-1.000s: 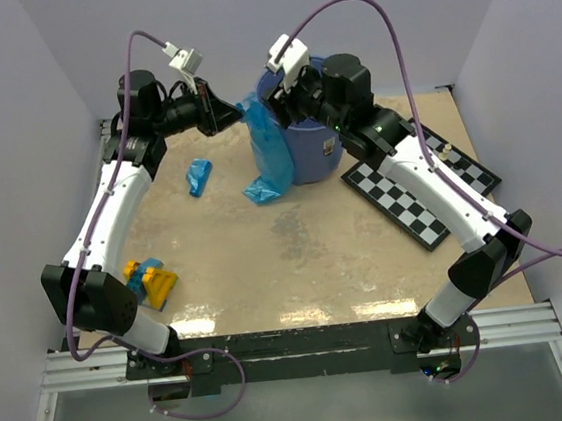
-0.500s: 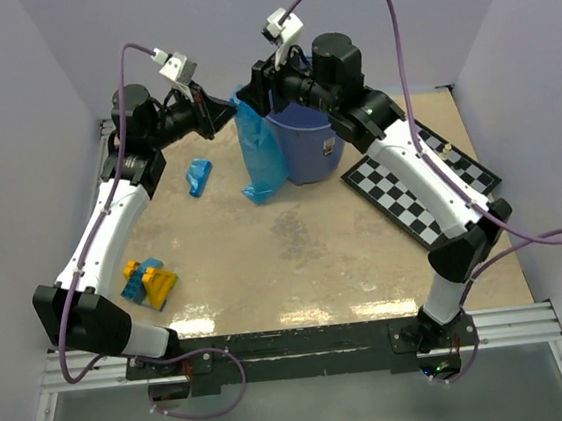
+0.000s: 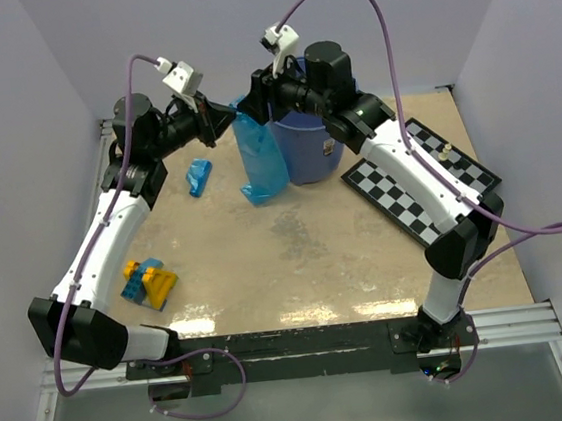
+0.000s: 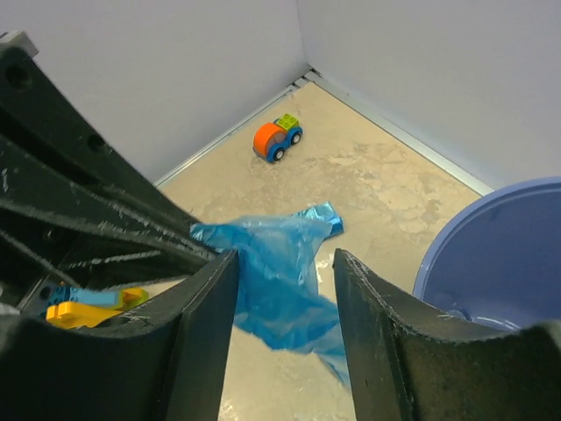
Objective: Put the trash bags into the trash bin
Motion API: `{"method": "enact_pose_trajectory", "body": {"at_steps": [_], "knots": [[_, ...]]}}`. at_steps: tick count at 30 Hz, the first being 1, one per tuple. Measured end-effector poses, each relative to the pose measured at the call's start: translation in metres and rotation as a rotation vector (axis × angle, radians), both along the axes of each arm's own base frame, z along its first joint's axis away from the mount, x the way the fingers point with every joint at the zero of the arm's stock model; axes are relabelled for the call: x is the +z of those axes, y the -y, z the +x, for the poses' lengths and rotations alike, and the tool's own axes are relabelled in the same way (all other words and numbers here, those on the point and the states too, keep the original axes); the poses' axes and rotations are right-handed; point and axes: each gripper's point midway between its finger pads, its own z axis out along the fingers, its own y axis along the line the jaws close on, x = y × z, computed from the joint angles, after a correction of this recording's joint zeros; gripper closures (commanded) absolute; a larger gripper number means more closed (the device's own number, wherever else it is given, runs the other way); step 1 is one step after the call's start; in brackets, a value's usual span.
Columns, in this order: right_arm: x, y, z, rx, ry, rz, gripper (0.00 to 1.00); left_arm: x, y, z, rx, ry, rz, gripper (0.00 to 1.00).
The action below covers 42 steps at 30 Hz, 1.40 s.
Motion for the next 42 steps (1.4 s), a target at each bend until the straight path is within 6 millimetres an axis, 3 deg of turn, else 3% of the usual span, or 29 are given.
{"method": "enact_pose_trajectory", "body": {"at_steps": [7,15,24,27,32,38,42], "knots": [[-0.002,0.004,-0.017,0.032,-0.016,-0.006,0.47,0.006,-0.004,0.000,0.024,0.051,0.015,1.00],[-0.013,-0.003,-0.021,0.077,-0.041,-0.014,0.45,0.013,0.002,-0.010,-0.004,0.101,0.025,1.00],[-0.026,-0.003,-0.032,0.211,0.001,-0.092,0.30,0.011,0.004,-0.024,-0.034,0.187,0.086,1.00],[-0.023,0.008,-0.038,0.270,-0.020,-0.048,0.29,0.007,0.003,-0.028,-0.045,0.222,0.117,1.00],[0.000,0.027,-0.030,0.289,-0.006,0.040,0.29,-0.002,0.003,-0.036,-0.071,0.267,0.163,1.00],[0.011,0.015,-0.045,0.377,-0.023,0.100,0.32,-0.002,0.007,-0.049,-0.115,0.323,0.190,1.00],[0.006,0.008,-0.050,0.435,-0.044,0.111,0.36,0.001,0.008,-0.056,-0.126,0.352,0.197,1.00]]}}
